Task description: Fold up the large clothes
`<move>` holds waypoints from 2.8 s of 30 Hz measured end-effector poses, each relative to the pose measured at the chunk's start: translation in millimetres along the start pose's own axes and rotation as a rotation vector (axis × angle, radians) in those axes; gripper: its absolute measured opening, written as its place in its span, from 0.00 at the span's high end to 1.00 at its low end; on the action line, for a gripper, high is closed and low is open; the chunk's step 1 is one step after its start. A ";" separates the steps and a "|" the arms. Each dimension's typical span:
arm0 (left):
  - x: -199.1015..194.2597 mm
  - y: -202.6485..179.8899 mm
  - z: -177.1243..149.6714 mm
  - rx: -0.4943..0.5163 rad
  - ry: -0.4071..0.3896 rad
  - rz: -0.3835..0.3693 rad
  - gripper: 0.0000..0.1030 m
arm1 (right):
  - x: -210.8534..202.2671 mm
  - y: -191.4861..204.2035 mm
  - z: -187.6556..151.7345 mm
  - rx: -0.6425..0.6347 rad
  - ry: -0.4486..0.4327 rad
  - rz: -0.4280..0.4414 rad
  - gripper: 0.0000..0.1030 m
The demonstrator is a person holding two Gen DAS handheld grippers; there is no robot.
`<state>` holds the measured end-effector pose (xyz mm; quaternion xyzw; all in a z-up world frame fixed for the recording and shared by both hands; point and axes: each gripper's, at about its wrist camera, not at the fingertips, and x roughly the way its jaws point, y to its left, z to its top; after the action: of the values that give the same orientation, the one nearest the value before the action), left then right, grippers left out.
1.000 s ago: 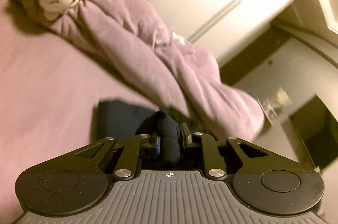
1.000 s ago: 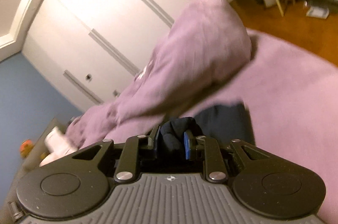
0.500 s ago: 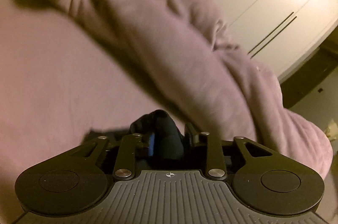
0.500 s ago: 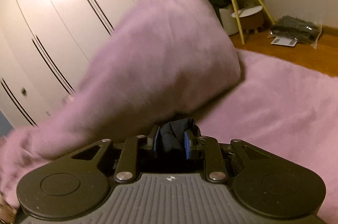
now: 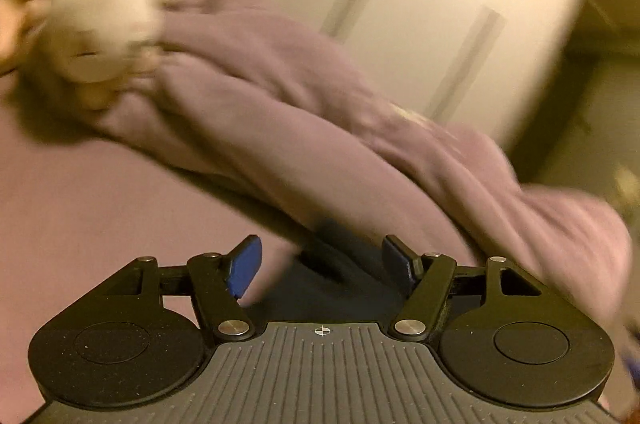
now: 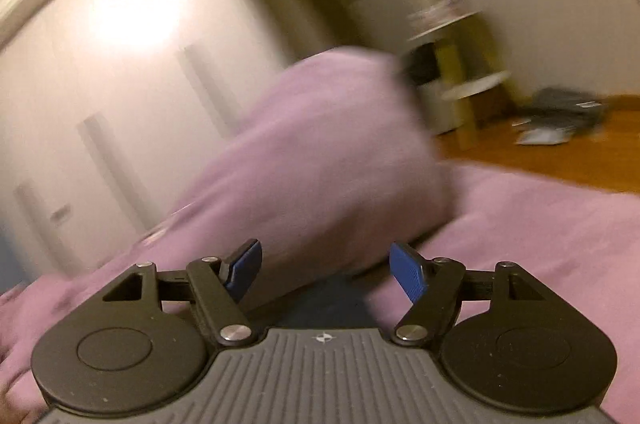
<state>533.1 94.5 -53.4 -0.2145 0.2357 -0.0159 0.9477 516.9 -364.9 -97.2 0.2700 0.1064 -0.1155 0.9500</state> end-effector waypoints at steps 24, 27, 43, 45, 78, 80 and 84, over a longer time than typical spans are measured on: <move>13.3 -1.7 -75.9 0.308 0.083 0.213 0.32 | -8.1 -19.4 -77.1 -0.276 0.257 -0.115 1.00; -16.4 24.4 -71.8 0.270 0.098 0.315 0.15 | -28.2 -29.1 -60.6 -0.322 0.254 -0.139 1.00; -140.0 68.7 -88.1 -0.078 0.268 0.025 0.17 | -185.0 -145.7 -59.4 0.506 0.418 0.112 0.40; -124.3 74.0 -90.7 -0.188 0.304 0.006 0.18 | -171.6 -158.1 -65.0 0.605 0.430 0.093 0.39; -101.8 64.0 -66.1 -0.291 0.340 -0.129 0.71 | -115.6 -109.8 -51.7 0.467 0.350 -0.053 0.77; -115.5 58.1 -62.5 -0.263 0.341 -0.148 0.72 | -127.2 -108.1 -45.4 0.442 0.343 -0.046 0.78; -154.0 54.5 -60.2 -0.239 0.353 -0.194 0.73 | -159.9 -113.9 -39.6 0.422 0.344 -0.031 0.78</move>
<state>365.1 140.2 -56.2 -0.3409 0.3763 -0.1160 0.8537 327.8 -411.9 -143.4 0.4760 0.2440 -0.1018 0.8388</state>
